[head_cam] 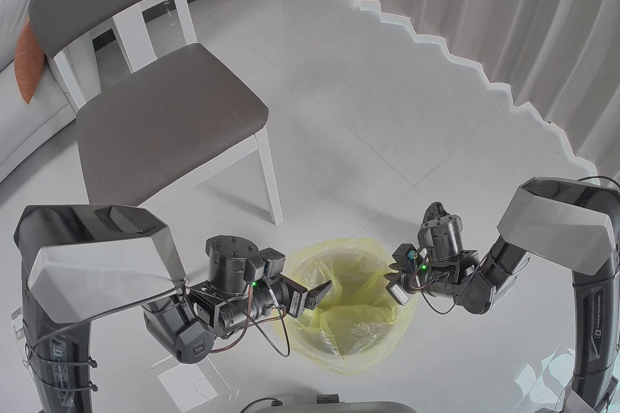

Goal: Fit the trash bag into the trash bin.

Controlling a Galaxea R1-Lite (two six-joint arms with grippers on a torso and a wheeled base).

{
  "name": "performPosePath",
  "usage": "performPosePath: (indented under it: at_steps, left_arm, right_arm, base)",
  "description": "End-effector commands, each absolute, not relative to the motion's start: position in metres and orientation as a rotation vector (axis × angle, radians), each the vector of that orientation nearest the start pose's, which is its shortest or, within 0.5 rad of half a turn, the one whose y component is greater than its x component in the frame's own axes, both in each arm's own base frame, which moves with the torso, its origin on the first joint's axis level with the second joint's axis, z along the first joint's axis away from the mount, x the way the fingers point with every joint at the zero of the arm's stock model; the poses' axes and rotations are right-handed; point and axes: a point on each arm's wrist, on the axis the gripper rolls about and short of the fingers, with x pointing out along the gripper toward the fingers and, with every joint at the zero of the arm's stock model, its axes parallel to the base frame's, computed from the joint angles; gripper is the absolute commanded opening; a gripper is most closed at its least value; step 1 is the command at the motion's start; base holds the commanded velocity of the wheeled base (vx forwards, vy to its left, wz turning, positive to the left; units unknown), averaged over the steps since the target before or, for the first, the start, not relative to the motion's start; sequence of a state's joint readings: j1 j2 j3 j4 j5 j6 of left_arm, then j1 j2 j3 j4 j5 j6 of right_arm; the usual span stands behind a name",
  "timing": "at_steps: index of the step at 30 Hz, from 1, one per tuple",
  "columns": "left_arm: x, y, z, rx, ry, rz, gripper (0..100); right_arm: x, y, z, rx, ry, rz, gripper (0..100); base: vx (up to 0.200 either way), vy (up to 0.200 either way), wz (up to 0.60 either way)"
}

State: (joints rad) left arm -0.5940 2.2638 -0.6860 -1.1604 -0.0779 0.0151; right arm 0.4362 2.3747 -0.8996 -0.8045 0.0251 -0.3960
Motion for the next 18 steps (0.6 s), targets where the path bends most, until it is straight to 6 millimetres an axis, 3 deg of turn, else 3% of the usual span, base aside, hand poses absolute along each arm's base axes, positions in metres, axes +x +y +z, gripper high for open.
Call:
performPosePath:
  at_steps: [1,7,11,18]
  left_arm:
    - [0.295,-0.202,0.013,0.123,0.41,-0.666,100]
    - [0.293,-0.202,0.011,0.132,0.416,-0.651,100]
    - [0.291,-0.203,0.01,0.133,0.423,-0.655,100]
    - [0.29,-0.208,0.001,0.147,0.438,-0.644,100]
  right_arm:
    - [0.349,0.163,-0.006,-0.511,0.537,0.566,0]
    - [0.348,0.157,0.01,-0.51,0.506,0.549,0]
    - [0.35,0.151,0.006,-0.514,0.524,0.536,0]
    - [0.356,0.149,-0.018,-0.516,0.575,0.536,0]
  base:
    - [0.0,0.0,0.0]
    - [0.0,0.0,0.0]
    - [0.0,0.0,0.0]
    - [0.0,0.0,0.0]
